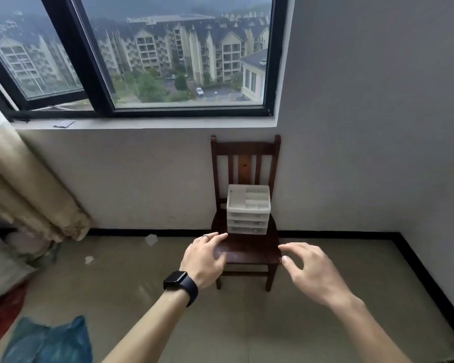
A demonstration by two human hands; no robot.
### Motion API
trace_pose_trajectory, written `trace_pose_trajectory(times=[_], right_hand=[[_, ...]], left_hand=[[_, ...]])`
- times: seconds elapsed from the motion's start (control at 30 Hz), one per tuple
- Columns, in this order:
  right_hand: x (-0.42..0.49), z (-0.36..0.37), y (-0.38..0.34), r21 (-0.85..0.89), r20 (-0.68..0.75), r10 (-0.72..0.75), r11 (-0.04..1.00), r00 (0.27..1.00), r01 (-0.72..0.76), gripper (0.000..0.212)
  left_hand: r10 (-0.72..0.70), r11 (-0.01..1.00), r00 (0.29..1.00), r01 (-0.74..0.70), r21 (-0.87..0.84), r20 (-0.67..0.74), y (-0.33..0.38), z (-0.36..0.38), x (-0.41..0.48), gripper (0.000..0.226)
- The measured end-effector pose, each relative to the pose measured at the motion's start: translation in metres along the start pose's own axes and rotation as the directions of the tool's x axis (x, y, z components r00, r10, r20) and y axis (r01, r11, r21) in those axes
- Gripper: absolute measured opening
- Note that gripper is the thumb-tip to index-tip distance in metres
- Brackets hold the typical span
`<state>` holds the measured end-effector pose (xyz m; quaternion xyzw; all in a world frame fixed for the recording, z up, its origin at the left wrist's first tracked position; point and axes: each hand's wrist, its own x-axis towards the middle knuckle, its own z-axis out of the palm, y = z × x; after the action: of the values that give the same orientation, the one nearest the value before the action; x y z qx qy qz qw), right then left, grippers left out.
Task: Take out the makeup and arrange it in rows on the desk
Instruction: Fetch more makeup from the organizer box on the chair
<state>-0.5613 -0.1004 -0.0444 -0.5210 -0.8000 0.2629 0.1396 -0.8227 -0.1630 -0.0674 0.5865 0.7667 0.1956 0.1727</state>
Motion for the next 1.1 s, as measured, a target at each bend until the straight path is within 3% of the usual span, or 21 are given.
trace_pose_trajectory(times=[0.23, 0.5, 0.73, 0.83, 0.93, 1.0, 1.1], right_hand=[[0.125, 0.048, 0.036, -0.008, 0.153, 0.089, 0.996, 0.984, -0.089, 0.032], [0.262, 0.09, 0.061, 0.05, 0.273, 0.28, 0.951, 0.921, -0.304, 0.033], [0.354, 0.164, 0.101, 0.391, 0.351, 0.474, 0.71, 0.808, -0.586, 0.019], [0.391, 0.212, 0.126, 0.531, 0.369, 0.569, 0.52, 0.735, -0.669, 0.016], [0.424, 0.253, 0.138, 0.731, 0.48, 0.618, 0.112, 0.623, -0.674, 0.021], [0.442, 0.277, 0.144, 0.785, 0.559, 0.606, -0.169, 0.565, -0.595, 0.028], [0.462, 0.304, 0.151, 0.779, 0.626, 0.585, -0.438, 0.516, -0.449, 0.036]], left_hand=[[-0.085, 0.996, 0.987, 0.088, -0.015, 0.136, -0.049, 0.054, 0.132, 0.055], [-0.134, 0.99, 0.942, 0.14, 0.003, 0.309, -0.088, 0.091, 0.285, 0.055], [-0.064, 0.987, 0.933, 0.007, 0.159, 0.353, -0.116, 0.144, 0.379, 0.057], [-0.011, 0.966, 0.944, -0.075, 0.246, 0.331, -0.135, 0.181, 0.418, 0.057], [0.116, 0.919, 0.947, -0.217, 0.329, 0.3, -0.155, 0.215, 0.445, 0.057], [0.18, 0.867, 0.927, -0.308, 0.391, 0.329, -0.168, 0.235, 0.459, 0.059], [0.218, 0.822, 0.906, -0.371, 0.432, 0.363, -0.179, 0.252, 0.475, 0.055]])
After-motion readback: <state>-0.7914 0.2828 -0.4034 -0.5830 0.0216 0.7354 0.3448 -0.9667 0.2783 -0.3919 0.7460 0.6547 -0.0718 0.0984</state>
